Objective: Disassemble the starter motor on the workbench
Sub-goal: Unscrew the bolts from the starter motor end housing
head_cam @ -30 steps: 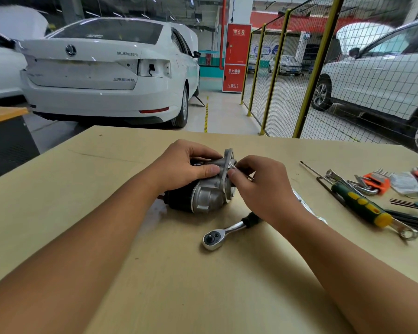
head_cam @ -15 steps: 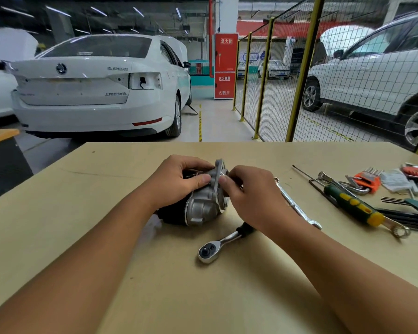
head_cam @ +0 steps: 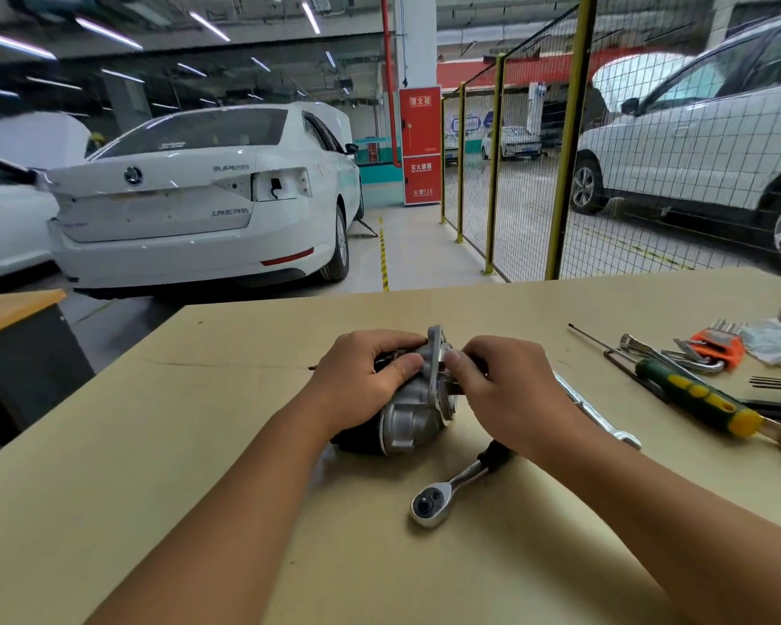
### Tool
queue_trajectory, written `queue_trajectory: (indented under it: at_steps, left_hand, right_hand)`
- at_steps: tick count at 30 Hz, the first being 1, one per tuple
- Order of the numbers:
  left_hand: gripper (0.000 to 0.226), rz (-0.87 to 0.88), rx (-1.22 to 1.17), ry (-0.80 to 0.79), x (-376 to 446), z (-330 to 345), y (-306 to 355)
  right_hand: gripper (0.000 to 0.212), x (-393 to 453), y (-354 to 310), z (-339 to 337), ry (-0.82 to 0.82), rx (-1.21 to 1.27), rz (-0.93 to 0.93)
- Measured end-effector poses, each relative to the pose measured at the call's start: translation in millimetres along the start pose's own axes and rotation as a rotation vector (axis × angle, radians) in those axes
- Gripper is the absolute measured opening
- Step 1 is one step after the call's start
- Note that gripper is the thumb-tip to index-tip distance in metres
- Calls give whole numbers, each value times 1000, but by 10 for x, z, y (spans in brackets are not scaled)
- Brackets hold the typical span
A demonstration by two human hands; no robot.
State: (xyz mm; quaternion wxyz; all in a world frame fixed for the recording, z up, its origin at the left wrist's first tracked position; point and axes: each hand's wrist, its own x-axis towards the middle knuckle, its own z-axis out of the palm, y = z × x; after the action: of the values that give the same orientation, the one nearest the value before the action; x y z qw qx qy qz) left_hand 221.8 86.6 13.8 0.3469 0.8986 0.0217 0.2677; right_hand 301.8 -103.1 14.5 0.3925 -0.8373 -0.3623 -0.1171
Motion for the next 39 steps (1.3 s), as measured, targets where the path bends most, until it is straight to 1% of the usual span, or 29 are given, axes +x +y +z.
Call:
queue_trajectory:
  at_steps: [3, 9, 10, 12, 15, 18, 21, 24, 26, 28, 29, 30, 32, 33, 36, 39]
  left_hand:
    - [37, -18, 14, 2, -7, -1, 2]
    - [39, -20, 7, -15, -27, -6, -1]
    - [39, -17, 5, -22, -27, -11, 3]
    - [40, -14, -4, -34, -21, -23, 14]
    - [39, -19, -10, -33, -18, -34, 22]
    - [36, -27, -12, -4, -14, -35, -3]
    - [38, -54, 6, 41, 46, -34, -31]
    - [42, -89, 64, 94, 147, -52, -64]
    - [43, -106, 84, 110, 222, -68, -104]
    - [43, -116, 81, 106, 282, -77, -159]
    - [42, -113, 79, 103, 306, -74, -189]
    - [41, -105, 80, 104, 323, -68, -222]
    - [38, -85, 83, 116, 347, -58, -281]
    - [37, -79, 81, 119, 357, -54, -305]
    - [35, -67, 58, 103, 379, -54, -348]
    - [35, -51, 42, 93, 391, -57, -366]
  right_hand:
    - [35, -8, -23, 26, -27, -60, -11]
    - [15, -14, 1, 38, -19, 94, 24]
    - [16, -11, 3, 41, -12, 125, 38]
    - [24, -14, 12, 47, 2, 144, 57]
    - [39, -21, 0, 58, -22, 48, 39]
    - [44, 43, -17, 67, -47, 56, 49]
    - [41, 201, -6, 79, -86, 76, 44]
    - [26, 439, -25, 89, -173, 151, 75]
    - [24, 575, -20, 87, -237, 247, 129]
    - [27, 649, 4, 99, -262, 326, 166]
    - [30, 673, 20, 119, -250, 329, 165]
    - [32, 694, 31, 142, -232, 277, 135]
    - [36, 729, 21, 191, -225, 83, 52]
    - [37, 744, 20, 208, -229, 27, 36]
    - [44, 777, 65, 221, -270, 64, 66]
    - [38, 750, 112, 228, -284, 158, 92]
